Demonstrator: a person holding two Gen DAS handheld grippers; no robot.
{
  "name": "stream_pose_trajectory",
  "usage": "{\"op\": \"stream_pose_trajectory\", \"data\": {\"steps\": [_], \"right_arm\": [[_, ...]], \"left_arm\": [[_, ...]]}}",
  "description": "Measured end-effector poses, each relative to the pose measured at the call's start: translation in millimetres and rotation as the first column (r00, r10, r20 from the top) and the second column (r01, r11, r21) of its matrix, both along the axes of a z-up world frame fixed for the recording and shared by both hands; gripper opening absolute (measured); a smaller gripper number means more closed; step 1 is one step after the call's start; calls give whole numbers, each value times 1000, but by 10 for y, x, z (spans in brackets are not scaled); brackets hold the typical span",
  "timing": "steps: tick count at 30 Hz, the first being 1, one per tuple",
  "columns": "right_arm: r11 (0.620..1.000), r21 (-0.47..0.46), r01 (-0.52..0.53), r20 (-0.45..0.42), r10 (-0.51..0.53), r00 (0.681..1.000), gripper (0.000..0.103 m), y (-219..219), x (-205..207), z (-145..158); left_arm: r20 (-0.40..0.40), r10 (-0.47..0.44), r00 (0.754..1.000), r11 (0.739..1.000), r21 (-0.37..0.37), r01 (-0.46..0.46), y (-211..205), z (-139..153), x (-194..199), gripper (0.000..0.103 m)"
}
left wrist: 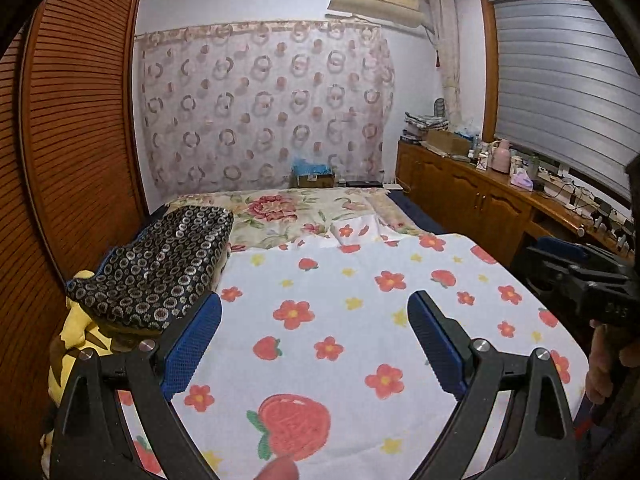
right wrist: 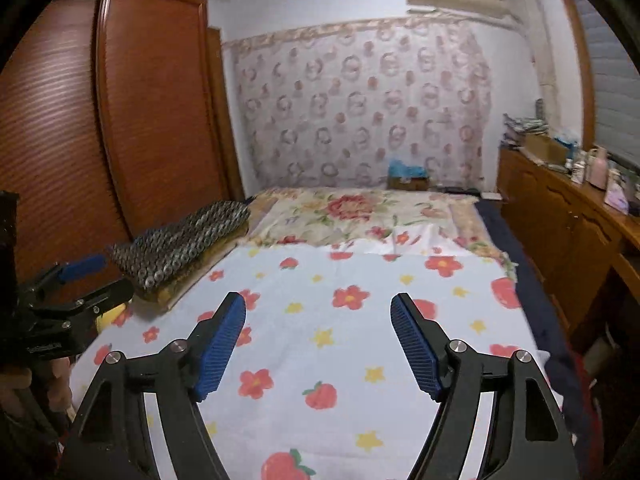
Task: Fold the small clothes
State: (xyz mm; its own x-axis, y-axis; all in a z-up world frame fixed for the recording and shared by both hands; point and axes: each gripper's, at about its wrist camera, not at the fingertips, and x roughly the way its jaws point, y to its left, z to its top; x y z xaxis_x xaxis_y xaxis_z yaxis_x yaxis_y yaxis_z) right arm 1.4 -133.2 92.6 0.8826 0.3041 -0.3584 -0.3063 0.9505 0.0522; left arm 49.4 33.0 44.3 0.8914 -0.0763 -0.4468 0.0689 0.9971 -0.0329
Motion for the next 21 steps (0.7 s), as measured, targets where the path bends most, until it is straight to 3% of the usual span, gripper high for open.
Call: {"op": "stream_pose_trajectory", "data": {"steps": [12, 21], "right_arm": [[995, 31, 92, 98, -95, 991, 77, 21, -543, 78], [994, 38, 105, 110, -108, 988, 77, 149, -475, -83]], "left_arm": [[55, 2, 999, 1000, 0, -2, 0, 323, -58, 95], [66, -1, 998, 1000, -5, 2, -10, 358, -114, 95]]}}
